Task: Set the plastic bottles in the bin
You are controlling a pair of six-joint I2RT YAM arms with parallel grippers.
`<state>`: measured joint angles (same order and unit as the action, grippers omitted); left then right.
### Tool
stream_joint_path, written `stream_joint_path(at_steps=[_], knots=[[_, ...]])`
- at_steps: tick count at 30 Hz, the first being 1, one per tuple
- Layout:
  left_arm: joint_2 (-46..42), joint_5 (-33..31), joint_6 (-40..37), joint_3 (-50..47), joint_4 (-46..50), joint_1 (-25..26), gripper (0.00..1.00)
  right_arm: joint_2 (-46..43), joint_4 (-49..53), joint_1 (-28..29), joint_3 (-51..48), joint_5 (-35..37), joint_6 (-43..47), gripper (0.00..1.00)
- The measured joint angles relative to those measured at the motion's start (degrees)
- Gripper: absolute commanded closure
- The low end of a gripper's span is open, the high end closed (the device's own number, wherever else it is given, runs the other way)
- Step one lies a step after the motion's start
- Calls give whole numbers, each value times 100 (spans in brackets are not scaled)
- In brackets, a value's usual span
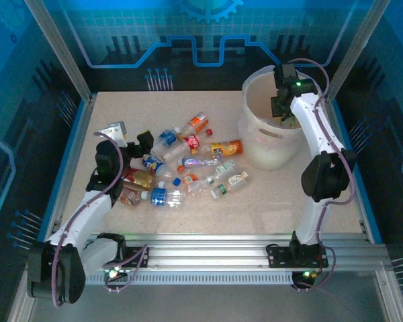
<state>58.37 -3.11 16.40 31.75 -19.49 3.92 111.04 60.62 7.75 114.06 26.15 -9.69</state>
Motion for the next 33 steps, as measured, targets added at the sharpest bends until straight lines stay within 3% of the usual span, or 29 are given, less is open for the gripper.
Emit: stream_joint_path(at_steps=[7,15,27,33], knots=[[0,-2,0,0,35,0,1,332,9,-195,-149,-210,-35,41],[0,-2,-9,0,138,0,1,601,24,-199,-164,-280,-52,22],[-111,-7,-24,24,363,0,1,570,26,-219,-166,-275,-74,0],[-188,-140,9,448,1047,0,1,168,28,-216,-162,-326,-79,0]])
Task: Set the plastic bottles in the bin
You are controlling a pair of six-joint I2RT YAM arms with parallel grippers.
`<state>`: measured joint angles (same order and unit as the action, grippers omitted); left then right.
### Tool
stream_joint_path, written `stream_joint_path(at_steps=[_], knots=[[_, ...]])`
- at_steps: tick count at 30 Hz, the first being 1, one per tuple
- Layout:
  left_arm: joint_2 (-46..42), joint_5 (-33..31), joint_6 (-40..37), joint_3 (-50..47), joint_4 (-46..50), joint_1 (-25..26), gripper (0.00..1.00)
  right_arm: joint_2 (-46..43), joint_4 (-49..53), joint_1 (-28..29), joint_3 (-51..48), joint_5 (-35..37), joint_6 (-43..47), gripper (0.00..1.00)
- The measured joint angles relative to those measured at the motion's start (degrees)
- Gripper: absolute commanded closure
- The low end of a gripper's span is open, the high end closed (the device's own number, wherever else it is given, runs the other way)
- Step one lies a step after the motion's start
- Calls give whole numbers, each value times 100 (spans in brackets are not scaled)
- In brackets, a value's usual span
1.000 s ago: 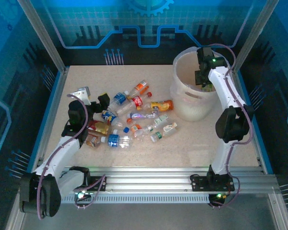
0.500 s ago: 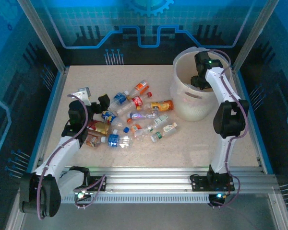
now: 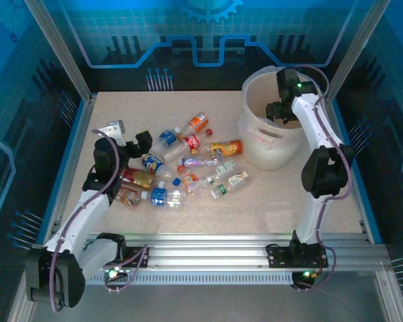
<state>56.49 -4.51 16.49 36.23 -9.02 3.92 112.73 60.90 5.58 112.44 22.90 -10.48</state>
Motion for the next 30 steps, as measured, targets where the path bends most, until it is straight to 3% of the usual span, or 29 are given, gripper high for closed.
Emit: stream_joint_path(at_steps=[12,21,30], knots=[[-42,-645,1043,1180,2726,-107,1,-734,186,398,553,-2,4,0],[-400,-859,2068,1005,4448,-540,1,-1176,254,601,551,50,-166,0],[-514,-782,2848,310,5182,-1056,1,-1576,212,1056,74,450,-264,0]])
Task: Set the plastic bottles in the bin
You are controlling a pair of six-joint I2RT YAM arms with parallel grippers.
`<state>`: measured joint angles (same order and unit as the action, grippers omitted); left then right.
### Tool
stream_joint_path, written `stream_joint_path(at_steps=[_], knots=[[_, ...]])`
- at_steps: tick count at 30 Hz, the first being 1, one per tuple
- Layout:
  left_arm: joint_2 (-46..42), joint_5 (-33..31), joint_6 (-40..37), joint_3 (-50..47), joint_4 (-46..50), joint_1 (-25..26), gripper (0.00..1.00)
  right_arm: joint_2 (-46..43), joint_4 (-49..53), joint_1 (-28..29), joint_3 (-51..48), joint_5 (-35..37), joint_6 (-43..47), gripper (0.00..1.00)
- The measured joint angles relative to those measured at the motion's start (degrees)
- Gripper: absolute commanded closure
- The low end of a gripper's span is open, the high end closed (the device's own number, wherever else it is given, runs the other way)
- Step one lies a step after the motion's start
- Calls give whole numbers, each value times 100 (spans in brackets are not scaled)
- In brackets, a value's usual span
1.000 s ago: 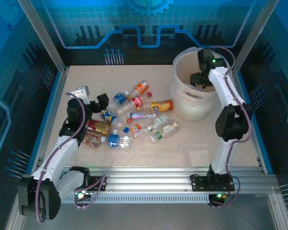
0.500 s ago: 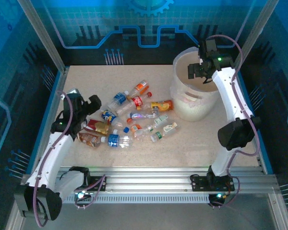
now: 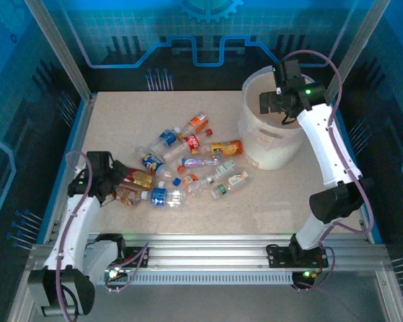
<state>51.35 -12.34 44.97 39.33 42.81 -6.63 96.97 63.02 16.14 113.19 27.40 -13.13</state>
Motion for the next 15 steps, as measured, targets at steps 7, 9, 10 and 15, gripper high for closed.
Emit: stream_joint_path(at_steps=[7,9,10,15], knots=[[2,328,317,-538,-7,-116,1,0,50,33,-151,92,-197,0],[9,433,348,-678,-92,-160,1,0,39,33,-170,109,-234,0],[31,483,374,-734,-133,-181,1,-2,39,37,-190,122,-243,0],[164,693,468,-929,-402,-271,1,-151,-227,90,-658,284,-251,0]])
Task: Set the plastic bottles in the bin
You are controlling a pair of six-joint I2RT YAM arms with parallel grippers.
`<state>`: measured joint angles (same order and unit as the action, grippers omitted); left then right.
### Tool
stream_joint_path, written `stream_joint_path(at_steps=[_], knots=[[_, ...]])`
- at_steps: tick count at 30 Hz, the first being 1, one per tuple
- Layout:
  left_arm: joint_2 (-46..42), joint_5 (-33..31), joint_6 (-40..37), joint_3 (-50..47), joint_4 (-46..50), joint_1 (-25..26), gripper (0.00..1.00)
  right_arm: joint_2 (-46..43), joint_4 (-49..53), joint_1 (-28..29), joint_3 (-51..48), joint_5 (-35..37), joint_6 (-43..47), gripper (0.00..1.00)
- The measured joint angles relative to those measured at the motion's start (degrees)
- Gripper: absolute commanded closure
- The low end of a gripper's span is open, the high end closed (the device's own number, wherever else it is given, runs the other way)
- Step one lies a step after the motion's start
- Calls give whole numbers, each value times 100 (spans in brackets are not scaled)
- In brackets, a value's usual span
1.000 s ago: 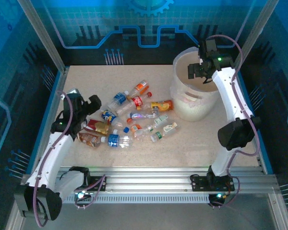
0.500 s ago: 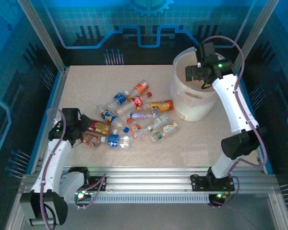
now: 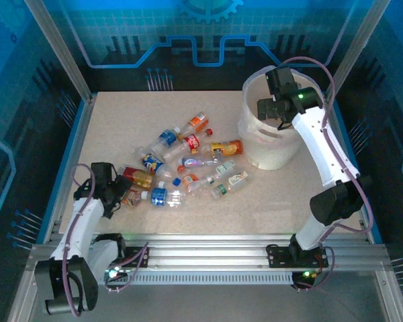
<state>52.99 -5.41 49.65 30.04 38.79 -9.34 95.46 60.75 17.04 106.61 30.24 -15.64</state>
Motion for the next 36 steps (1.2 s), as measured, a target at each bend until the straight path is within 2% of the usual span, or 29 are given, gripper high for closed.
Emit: stream_joint_path(at_steps=[9,18,23,28,36], knots=[[184,190,92,-219,-354,-81,12,-122,-136,17,-181,125,31,0],[435,267,149,-459,-702,-190,20,-188,-175,17,-245,-92,153,0],[575,289,162,-542,-925,-254,27,-192,-101,22,-208,-201,160,0],[651,273,212,-568,-1005,-299,40,-199,11,59,-136,-232,153,0],[549,269,249,-566,-1099,-308,49,-376,105,234,-76,-398,149,0]])
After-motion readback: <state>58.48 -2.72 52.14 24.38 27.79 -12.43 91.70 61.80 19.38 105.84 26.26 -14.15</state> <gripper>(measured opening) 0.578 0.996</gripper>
